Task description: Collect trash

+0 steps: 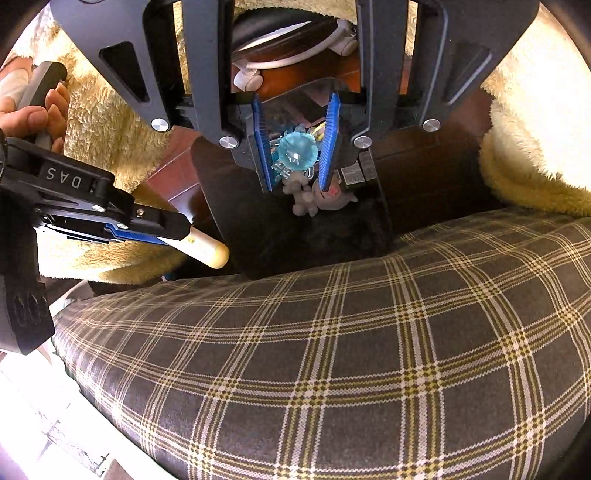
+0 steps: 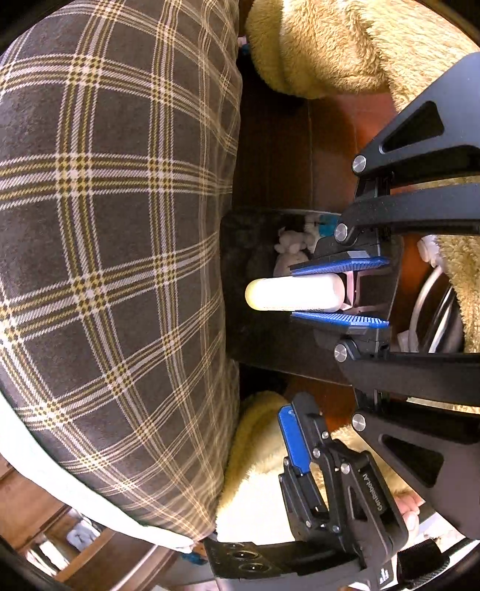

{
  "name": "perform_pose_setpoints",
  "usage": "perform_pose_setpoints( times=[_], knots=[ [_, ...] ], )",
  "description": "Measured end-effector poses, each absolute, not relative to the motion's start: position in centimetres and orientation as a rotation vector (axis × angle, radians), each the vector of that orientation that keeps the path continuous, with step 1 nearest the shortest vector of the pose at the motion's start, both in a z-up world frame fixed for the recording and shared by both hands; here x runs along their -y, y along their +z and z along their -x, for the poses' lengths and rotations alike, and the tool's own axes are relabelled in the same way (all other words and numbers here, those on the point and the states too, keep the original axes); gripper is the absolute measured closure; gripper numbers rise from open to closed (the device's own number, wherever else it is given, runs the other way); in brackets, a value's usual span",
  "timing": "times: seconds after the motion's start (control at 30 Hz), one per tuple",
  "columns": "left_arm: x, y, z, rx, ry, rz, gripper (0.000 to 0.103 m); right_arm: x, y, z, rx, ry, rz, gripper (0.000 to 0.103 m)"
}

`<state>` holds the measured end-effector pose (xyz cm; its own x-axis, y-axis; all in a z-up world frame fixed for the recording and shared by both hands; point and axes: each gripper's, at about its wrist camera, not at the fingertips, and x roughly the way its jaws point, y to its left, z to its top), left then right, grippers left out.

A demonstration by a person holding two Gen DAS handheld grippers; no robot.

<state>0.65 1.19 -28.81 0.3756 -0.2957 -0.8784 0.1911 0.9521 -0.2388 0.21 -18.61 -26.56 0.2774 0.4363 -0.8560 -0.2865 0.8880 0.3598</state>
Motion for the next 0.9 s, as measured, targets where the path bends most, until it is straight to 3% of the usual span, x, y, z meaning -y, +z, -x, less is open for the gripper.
perform_pose_setpoints(
  times=[0.17, 0.23, 0.3, 0.4, 0.57, 0.7, 0.9],
  knots=[
    [-1.3, -27.7, -0.8, -1.124, -0.287, 0.099, 0.063, 18.6, -25.8, 0.0, -1.173, 0.468, -0.149, 0.080],
    [-1.6, -27.4, -0.8, -1.117, -0.274, 0.101, 0.057, 18.4, -25.4, -0.3, -1.168, 0.456, -0.153, 0.071],
    [-1.8, -26.8, -0.7, -1.105, -0.261, 0.097, 0.049, 18.7, -24.9, -0.5, -1.156, 0.439, -0.158, 0.052],
    [-1.8, -25.8, -0.5, -1.086, -0.246, 0.084, 0.034, 19.3, -24.2, -0.6, -1.140, 0.420, -0.167, 0.040],
    [-1.7, -24.1, -0.2, -1.053, -0.231, 0.065, 0.016, 20.4, -22.3, -1.0, -1.105, 0.419, -0.183, 0.029],
    [-2.2, -22.2, -0.1, -1.026, -0.235, 0.076, 0.009, 21.4, -19.5, -1.2, -1.045, 0.421, -0.193, 0.026],
    [-3.5, -17.0, 0.1, -0.912, -0.224, 0.066, 0.008, 23.3, -12.5, -1.5, -0.838, 0.375, -0.138, 0.020]
  ],
)
